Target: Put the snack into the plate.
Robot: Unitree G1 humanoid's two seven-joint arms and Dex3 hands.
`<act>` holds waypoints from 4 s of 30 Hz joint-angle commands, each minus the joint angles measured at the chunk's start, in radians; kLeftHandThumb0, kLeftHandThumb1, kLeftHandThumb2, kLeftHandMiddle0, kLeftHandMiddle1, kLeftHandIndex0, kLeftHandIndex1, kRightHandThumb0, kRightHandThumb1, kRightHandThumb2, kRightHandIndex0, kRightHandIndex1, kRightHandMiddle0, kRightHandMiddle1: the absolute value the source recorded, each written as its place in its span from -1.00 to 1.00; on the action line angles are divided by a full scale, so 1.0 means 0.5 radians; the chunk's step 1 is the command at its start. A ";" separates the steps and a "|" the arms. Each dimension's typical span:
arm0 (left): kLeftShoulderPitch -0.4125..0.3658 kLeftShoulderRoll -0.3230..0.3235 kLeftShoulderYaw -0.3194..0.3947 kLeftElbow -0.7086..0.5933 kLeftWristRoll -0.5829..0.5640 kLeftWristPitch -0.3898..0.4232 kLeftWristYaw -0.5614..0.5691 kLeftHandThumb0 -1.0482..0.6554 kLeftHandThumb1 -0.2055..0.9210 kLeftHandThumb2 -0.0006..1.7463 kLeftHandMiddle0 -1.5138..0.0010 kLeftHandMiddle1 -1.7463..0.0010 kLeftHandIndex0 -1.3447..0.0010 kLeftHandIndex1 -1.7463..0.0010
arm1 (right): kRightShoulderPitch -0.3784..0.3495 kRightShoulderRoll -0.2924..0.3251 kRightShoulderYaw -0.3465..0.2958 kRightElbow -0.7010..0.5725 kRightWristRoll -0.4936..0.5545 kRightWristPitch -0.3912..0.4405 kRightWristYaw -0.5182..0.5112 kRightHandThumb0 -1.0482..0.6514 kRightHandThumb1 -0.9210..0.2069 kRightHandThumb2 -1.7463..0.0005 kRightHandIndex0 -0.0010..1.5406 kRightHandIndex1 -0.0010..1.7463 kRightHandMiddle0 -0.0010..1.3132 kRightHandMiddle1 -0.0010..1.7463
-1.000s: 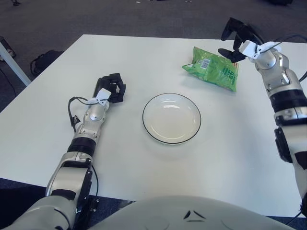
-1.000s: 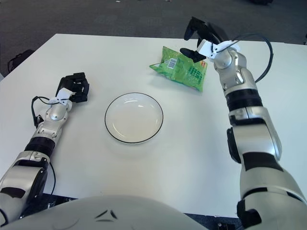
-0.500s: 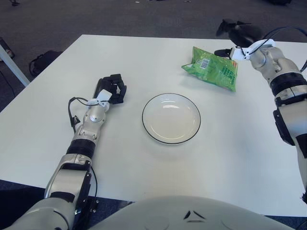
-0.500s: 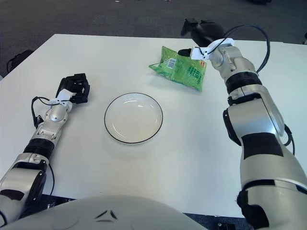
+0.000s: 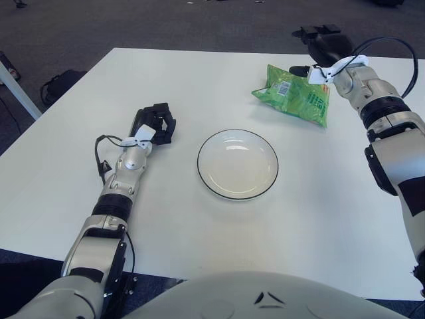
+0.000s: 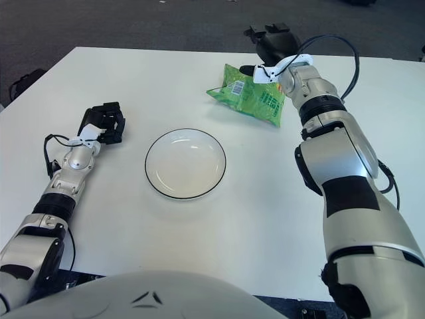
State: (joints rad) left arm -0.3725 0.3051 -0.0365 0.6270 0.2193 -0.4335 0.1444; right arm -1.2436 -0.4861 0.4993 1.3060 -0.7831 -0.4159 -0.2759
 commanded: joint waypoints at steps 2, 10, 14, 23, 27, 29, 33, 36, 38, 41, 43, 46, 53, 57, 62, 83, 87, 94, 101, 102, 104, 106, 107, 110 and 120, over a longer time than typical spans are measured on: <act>0.244 -0.075 -0.043 0.121 0.003 0.075 -0.043 -0.36 0.40 0.20 -0.81 -1.00 -0.64 -1.00 | 0.021 0.041 -0.024 0.013 0.066 0.006 0.123 -1.00 -1.00 -0.06 -1.00 -1.00 -1.00 -0.85; 0.255 -0.066 -0.047 0.096 0.007 0.084 -0.041 -0.36 0.39 0.20 -0.81 -1.00 -0.65 -1.00 | 0.123 0.173 0.004 0.080 0.077 0.110 0.276 -1.00 -1.00 -0.16 -1.00 -1.00 -1.00 -0.99; 0.270 -0.061 -0.054 0.076 0.021 0.083 -0.033 -0.37 0.40 0.21 -0.82 -1.00 -0.67 -1.00 | 0.176 0.210 -0.033 0.094 0.127 0.136 0.380 -1.00 -1.00 -0.18 -1.00 -1.00 -1.00 -1.00; 0.303 -0.043 -0.066 0.040 0.067 0.057 0.007 -0.37 0.40 0.21 -0.83 -1.00 -0.68 -1.00 | 0.326 0.271 0.014 0.114 0.103 0.279 0.371 -1.00 -1.00 -0.17 -1.00 -1.00 -1.00 -1.00; 0.321 -0.044 -0.058 0.023 0.075 0.040 0.019 -0.36 0.39 0.22 -0.83 -1.00 -0.68 -1.00 | 0.349 0.263 0.034 0.129 0.085 0.329 0.412 -1.00 -1.00 -0.19 -1.00 -1.00 -0.99 -1.00; 0.333 -0.046 -0.050 0.011 0.070 0.023 0.021 -0.36 0.38 0.22 -0.82 -1.00 -0.67 -1.00 | 0.363 0.257 0.038 0.139 0.086 0.357 0.464 -1.00 -1.00 -0.21 -1.00 -1.00 -0.98 -0.99; 0.348 -0.044 -0.042 -0.007 0.062 0.021 0.013 -0.35 0.38 0.23 -0.81 -1.00 -0.65 -1.00 | 0.379 0.262 0.031 0.140 0.104 0.384 0.535 -1.00 -1.00 -0.24 -1.00 -1.00 -0.96 -0.98; 0.353 -0.042 -0.034 -0.006 0.048 0.017 0.002 -0.35 0.37 0.22 -0.80 -1.00 -0.64 -1.00 | 0.392 0.264 0.021 0.138 0.117 0.388 0.570 -1.00 -1.00 -0.26 -1.00 -1.00 -0.96 -0.96; 0.354 -0.045 -0.027 -0.002 0.038 0.013 -0.002 -0.35 0.37 0.22 -0.80 -1.00 -0.63 -1.00 | 0.404 0.264 0.017 0.135 0.123 0.380 0.583 -1.00 -1.00 -0.27 -1.00 -1.00 -0.98 -0.89; 0.356 -0.047 -0.018 0.000 0.028 0.006 -0.004 -0.34 0.37 0.21 -0.79 -1.00 -0.61 -1.00 | 0.424 0.262 0.013 0.128 0.133 0.349 0.597 -1.00 -1.00 -0.28 -1.00 -1.00 -0.99 -0.82; 0.359 -0.047 -0.015 -0.005 0.027 0.005 -0.006 -0.34 0.37 0.21 -0.79 -1.00 -0.60 -1.00 | 0.428 0.259 0.011 0.125 0.138 0.334 0.608 -0.99 -1.00 -0.28 -1.00 -1.00 -1.00 -0.80; 0.362 -0.048 -0.015 -0.017 0.027 0.015 -0.015 -0.34 0.37 0.21 -0.78 -1.00 -0.60 -1.00 | 0.462 0.213 -0.004 0.083 0.172 0.209 0.671 -0.97 -1.00 -0.27 -1.00 -1.00 -1.00 -0.76; 0.367 -0.054 -0.004 -0.039 0.005 0.035 -0.055 -0.34 0.37 0.20 -0.78 -1.00 -0.59 -1.00 | 0.508 0.150 -0.042 0.011 0.252 0.033 0.742 -0.92 -1.00 -0.21 -1.00 -1.00 -1.00 -0.68; 0.357 -0.047 -0.009 -0.036 0.031 0.028 -0.045 -0.35 0.39 0.20 -0.79 -1.00 -0.62 -1.00 | 0.531 0.052 -0.069 -0.104 0.310 -0.117 0.845 -0.91 -1.00 -0.17 -1.00 -1.00 -1.00 -0.71; 0.342 -0.042 -0.014 -0.020 0.049 0.032 -0.039 -0.36 0.40 0.19 -0.80 -1.00 -0.63 -1.00 | 0.624 -0.145 -0.117 -0.457 0.416 -0.334 1.073 -0.89 -1.00 -0.12 -1.00 -1.00 -1.00 -0.78; 0.252 -0.038 -0.030 0.136 0.079 0.006 -0.028 -0.36 0.40 0.20 -0.81 -1.00 -0.65 -1.00 | 0.745 -0.395 -0.359 -1.365 0.468 0.033 1.379 -0.77 -1.00 0.10 -0.78 -0.90 -1.00 -0.55; 0.247 -0.047 -0.024 0.146 0.066 0.006 -0.029 -0.36 0.40 0.20 -0.81 -1.00 -0.64 -1.00 | 0.745 -0.378 -0.360 -1.337 0.388 0.007 1.166 -0.77 -1.00 0.13 -0.73 -0.87 -1.00 -0.48; 0.251 -0.055 -0.024 0.145 0.062 0.012 -0.022 -0.36 0.40 0.20 -0.81 -1.00 -0.62 -1.00 | 0.656 -0.279 -0.285 -1.023 0.250 -0.071 0.770 -0.75 -1.00 0.18 -0.69 -0.82 -1.00 -0.34; 0.271 -0.051 -0.035 0.111 0.094 0.014 0.012 -0.36 0.40 0.20 -0.80 -1.00 -0.63 -1.00 | 0.635 -0.227 -0.229 -0.856 0.179 -0.099 0.574 -0.82 -1.00 0.22 -0.85 -0.87 -1.00 -0.40; 0.275 -0.048 -0.038 0.104 0.103 0.013 0.021 -0.36 0.40 0.20 -0.80 -1.00 -0.63 -1.00 | 0.610 -0.195 -0.197 -0.765 0.147 -0.090 0.520 -0.83 -1.00 0.23 -0.87 -0.88 -1.00 -0.41; 0.282 -0.045 -0.043 0.091 0.113 0.014 0.031 -0.36 0.41 0.20 -0.81 -1.00 -0.64 -1.00 | 0.565 -0.152 -0.150 -0.622 0.102 -0.085 0.440 -0.87 -1.00 0.24 -0.94 -0.95 -1.00 -0.45; 0.288 -0.043 -0.045 0.082 0.115 0.013 0.034 -0.36 0.40 0.21 -0.81 -1.00 -0.65 -1.00 | 0.529 -0.123 -0.114 -0.506 0.075 -0.087 0.386 -0.89 -1.00 0.24 -0.97 -0.97 -1.00 -0.46; 0.291 -0.042 -0.046 0.078 0.115 0.013 0.035 -0.36 0.40 0.21 -0.81 -1.00 -0.65 -1.00 | 0.513 -0.112 -0.098 -0.454 0.066 -0.090 0.363 -0.91 -1.00 0.25 -0.98 -0.98 -1.00 -0.46; 0.296 -0.040 -0.045 0.073 0.106 0.012 0.028 -0.36 0.40 0.21 -0.81 -1.00 -0.65 -1.00 | 0.477 -0.089 -0.063 -0.349 0.054 -0.092 0.339 -0.94 -1.00 0.25 -0.99 -0.99 -1.00 -0.45; 0.316 -0.021 -0.050 0.048 0.113 -0.003 0.027 -0.36 0.40 0.21 -0.81 -1.00 -0.64 -1.00 | 0.567 0.045 0.132 -0.091 -0.041 0.083 0.436 -1.00 -1.00 0.19 -1.00 -1.00 -1.00 -0.65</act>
State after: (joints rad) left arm -0.3366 0.3203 -0.0370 0.5903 0.2610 -0.4533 0.1627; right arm -0.9929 -0.4940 0.5305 1.2154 -0.7738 -0.4008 -0.0915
